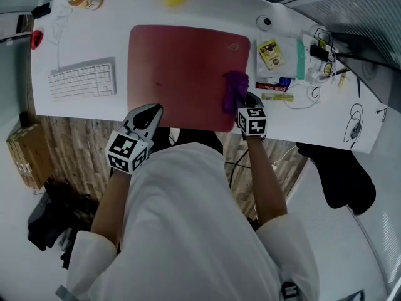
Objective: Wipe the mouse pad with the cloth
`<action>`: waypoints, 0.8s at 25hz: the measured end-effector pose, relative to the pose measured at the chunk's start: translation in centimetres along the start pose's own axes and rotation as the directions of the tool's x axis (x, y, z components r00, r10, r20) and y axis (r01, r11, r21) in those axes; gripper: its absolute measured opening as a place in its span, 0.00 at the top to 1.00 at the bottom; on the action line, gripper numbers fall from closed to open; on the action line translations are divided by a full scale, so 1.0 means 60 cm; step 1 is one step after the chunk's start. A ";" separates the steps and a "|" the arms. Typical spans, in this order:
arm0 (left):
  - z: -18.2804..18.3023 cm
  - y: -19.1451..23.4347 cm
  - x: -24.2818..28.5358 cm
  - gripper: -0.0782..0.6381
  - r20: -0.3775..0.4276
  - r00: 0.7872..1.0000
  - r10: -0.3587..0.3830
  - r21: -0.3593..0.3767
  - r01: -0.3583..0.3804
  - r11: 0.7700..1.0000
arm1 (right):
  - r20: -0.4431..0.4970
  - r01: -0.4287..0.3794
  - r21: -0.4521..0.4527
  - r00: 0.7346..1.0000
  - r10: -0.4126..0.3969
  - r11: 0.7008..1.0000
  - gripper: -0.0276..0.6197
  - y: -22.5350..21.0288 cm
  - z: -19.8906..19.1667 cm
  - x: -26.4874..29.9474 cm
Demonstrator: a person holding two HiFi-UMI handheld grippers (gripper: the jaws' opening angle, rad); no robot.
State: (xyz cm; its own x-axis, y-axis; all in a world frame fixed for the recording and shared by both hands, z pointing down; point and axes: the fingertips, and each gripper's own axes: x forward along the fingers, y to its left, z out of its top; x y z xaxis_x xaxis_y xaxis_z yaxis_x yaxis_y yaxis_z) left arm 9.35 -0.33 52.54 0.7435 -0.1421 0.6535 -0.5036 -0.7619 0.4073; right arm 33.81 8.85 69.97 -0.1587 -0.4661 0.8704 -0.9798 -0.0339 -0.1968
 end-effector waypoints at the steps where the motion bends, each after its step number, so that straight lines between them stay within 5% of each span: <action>1: 0.001 -0.001 0.002 0.86 -0.001 1.000 0.000 0.000 0.000 1.000 | -0.002 0.009 0.002 1.000 -0.009 1.000 0.84 -0.008 -0.001 -0.003; 10: 0.001 -0.018 0.008 0.86 0.013 1.000 0.013 -0.006 -0.013 1.000 | 0.072 0.031 0.008 0.997 -0.032 0.999 0.84 -0.055 0.048 -0.054; 20: -0.012 0.001 -0.016 0.86 0.047 0.999 0.025 -0.038 -0.024 0.999 | 0.095 0.209 -0.081 0.975 -0.201 0.975 0.84 -0.084 0.119 -0.064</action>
State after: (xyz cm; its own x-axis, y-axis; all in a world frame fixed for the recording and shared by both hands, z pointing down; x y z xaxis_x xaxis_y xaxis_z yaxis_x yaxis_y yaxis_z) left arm 8.29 0.23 52.35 0.7505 -0.1910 0.6327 -0.5373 -0.7338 0.4158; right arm 40.21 4.52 64.37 0.0540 -0.5315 0.8454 -0.9979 -0.0590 0.0266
